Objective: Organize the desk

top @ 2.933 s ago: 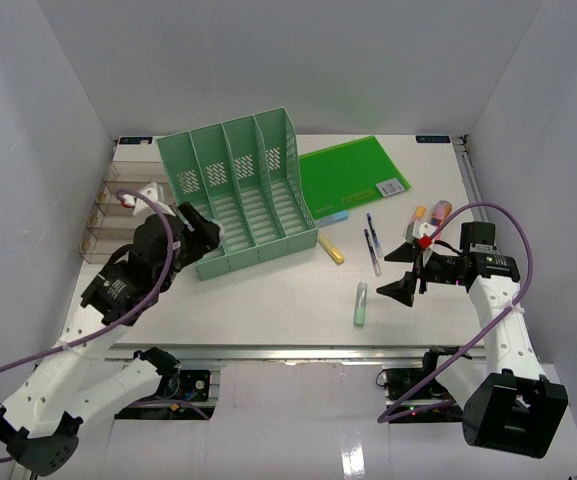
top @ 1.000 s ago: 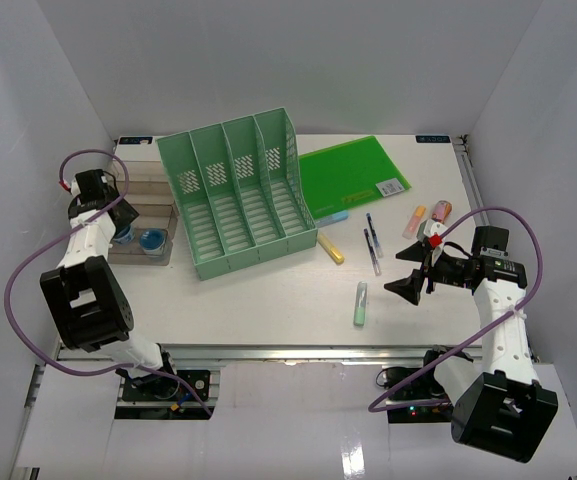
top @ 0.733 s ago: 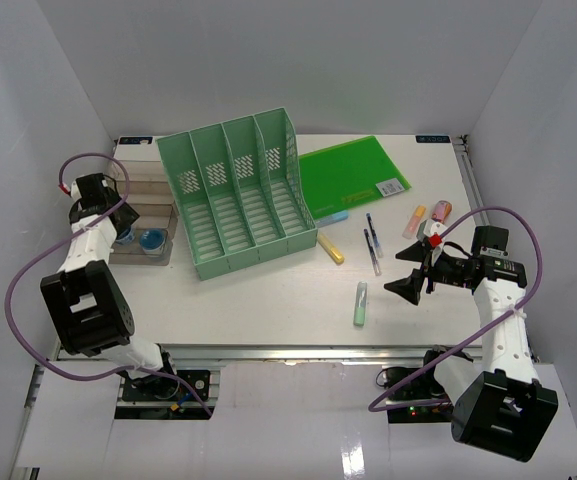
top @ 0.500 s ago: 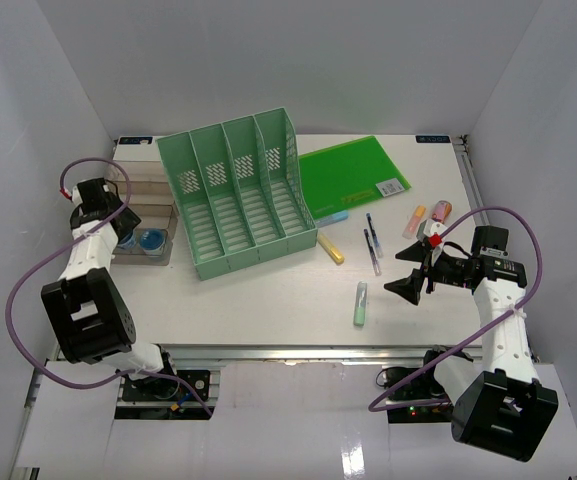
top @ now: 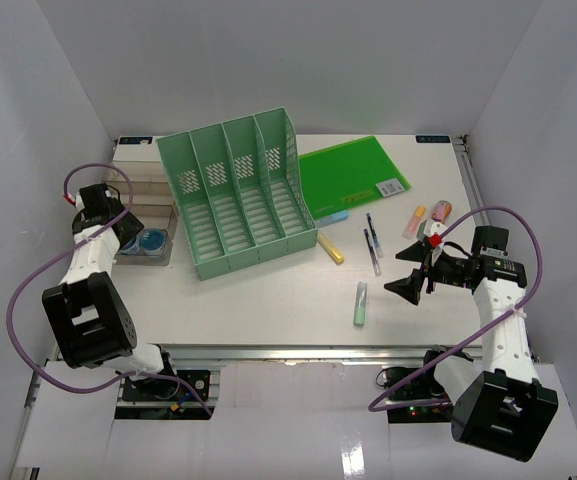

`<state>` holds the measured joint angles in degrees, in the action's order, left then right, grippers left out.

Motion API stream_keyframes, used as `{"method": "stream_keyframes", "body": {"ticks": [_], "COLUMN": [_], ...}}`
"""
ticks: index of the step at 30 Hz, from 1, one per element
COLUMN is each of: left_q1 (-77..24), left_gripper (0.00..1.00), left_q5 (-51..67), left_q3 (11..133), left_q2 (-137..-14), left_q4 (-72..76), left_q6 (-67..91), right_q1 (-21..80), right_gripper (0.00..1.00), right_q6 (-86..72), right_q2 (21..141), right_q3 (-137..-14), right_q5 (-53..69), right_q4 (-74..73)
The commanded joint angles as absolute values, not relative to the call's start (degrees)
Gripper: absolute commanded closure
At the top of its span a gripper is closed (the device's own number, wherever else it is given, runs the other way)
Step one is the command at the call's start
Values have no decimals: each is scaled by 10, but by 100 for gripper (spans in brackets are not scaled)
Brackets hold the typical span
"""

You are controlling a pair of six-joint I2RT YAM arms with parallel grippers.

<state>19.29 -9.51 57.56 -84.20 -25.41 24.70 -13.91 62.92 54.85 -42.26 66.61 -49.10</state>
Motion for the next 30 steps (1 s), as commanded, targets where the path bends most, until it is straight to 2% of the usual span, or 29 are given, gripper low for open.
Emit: {"method": "stream_keyframes", "body": {"ticks": [1, 4, 6, 13, 17, 22, 26, 30], "left_q1": [192, 192, 192, 193, 192, 174, 87, -124], "left_gripper": [35, 12, 3, 2, 2, 7, 8, 9], "left_q5": [-76, -77, -80, -55, 11, 236, 327, 247], "left_q3": [587, 595, 605, 642, 636, 580, 543, 527], "left_q2": [-827, -823, -817, -790, -740, -639, -586, -579], "left_q4": [-252, -255, -258, -272, -270, -222, -207, -200], "left_q6": [240, 237, 236, 242, 256, 296, 340, 385], "right_q1": [-143, -142, -143, -143, -143, -143, -143, -142], "right_gripper": [10, 10, 10, 10, 10, 9, 6, 4], "right_q6": [624, 624, 624, 622, 619, 576, 472, 295], "right_q2": [546, 549, 551, 553, 552, 561, 565, 561], "right_q3": [-421, -421, -421, -421, -423, -432, -424, -402], "right_q5": [684, 684, 683, 683, 680, 664, 619, 496], "right_q4": [-488, -489, -489, -489, -488, -469, -400, -275]}}
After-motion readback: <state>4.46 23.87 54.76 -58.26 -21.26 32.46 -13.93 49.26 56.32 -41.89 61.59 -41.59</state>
